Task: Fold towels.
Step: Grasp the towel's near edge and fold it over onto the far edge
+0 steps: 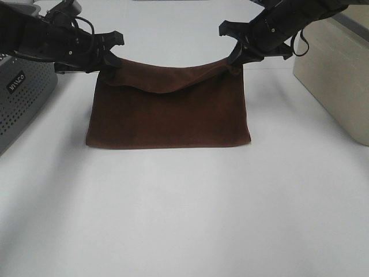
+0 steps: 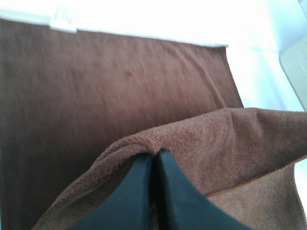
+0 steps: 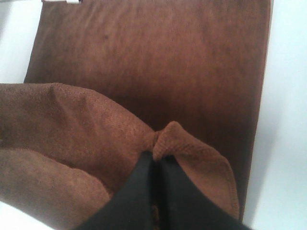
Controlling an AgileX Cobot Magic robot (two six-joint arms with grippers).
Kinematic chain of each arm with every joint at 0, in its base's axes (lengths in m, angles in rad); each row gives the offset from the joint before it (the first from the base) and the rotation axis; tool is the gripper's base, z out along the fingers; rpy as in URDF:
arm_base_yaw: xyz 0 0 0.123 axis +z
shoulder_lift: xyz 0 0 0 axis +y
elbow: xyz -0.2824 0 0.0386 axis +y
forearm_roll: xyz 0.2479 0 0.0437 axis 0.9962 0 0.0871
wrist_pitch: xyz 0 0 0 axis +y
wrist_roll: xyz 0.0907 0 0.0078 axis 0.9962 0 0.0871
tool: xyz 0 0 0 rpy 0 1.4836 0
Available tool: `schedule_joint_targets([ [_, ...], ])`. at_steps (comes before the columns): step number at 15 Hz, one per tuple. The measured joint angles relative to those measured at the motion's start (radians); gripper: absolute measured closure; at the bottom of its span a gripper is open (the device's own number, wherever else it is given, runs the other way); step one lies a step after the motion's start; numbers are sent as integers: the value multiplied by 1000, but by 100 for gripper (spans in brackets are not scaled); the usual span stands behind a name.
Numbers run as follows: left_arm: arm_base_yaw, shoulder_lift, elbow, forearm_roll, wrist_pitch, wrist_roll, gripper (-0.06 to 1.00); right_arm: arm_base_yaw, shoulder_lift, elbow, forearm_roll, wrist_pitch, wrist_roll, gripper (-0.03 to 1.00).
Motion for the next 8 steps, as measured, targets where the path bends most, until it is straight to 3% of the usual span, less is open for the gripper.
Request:
schedule_joint_targets([
  [5,0,122,-179,0,-136,1,93,-32,173,-241,-6,-27,0,97],
  [8,0,221,-312,0,-161,1,93,-33,224,-284,-7,-102,-5,97],
])
